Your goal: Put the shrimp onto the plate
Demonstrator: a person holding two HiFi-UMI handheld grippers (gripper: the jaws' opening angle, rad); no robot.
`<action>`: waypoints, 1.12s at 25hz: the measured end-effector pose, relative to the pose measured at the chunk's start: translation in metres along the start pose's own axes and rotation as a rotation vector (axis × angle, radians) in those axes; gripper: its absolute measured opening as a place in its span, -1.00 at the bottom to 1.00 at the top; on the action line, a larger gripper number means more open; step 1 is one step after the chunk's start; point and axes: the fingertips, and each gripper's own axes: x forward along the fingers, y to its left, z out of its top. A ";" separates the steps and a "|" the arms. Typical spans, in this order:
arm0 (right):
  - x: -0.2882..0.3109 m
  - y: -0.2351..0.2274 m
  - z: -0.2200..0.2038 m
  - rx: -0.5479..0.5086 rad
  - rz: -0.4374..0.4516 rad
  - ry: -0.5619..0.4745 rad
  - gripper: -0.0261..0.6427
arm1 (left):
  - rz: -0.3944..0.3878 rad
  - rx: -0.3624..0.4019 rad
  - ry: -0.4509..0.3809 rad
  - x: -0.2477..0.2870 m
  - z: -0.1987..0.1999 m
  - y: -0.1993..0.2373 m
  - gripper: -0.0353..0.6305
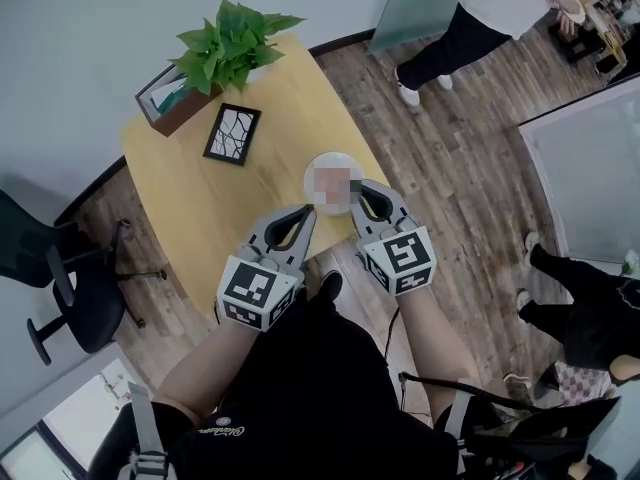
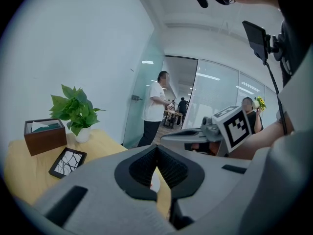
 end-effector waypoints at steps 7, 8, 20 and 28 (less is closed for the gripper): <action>-0.063 -0.001 0.042 0.116 -0.106 -0.204 -0.91 | -0.013 0.023 -0.015 0.002 0.012 -0.008 -0.89; -0.070 -0.001 0.043 0.122 -0.118 -0.214 -0.91 | -0.017 0.028 -0.020 0.003 0.015 -0.010 -0.89; -0.105 0.008 0.038 0.208 -0.165 -0.253 -0.91 | -0.019 0.093 -0.069 -0.004 0.043 -0.032 -0.89; -0.108 0.011 0.049 0.185 -0.147 -0.267 -0.91 | 0.006 0.109 -0.086 -0.015 0.051 -0.036 -0.89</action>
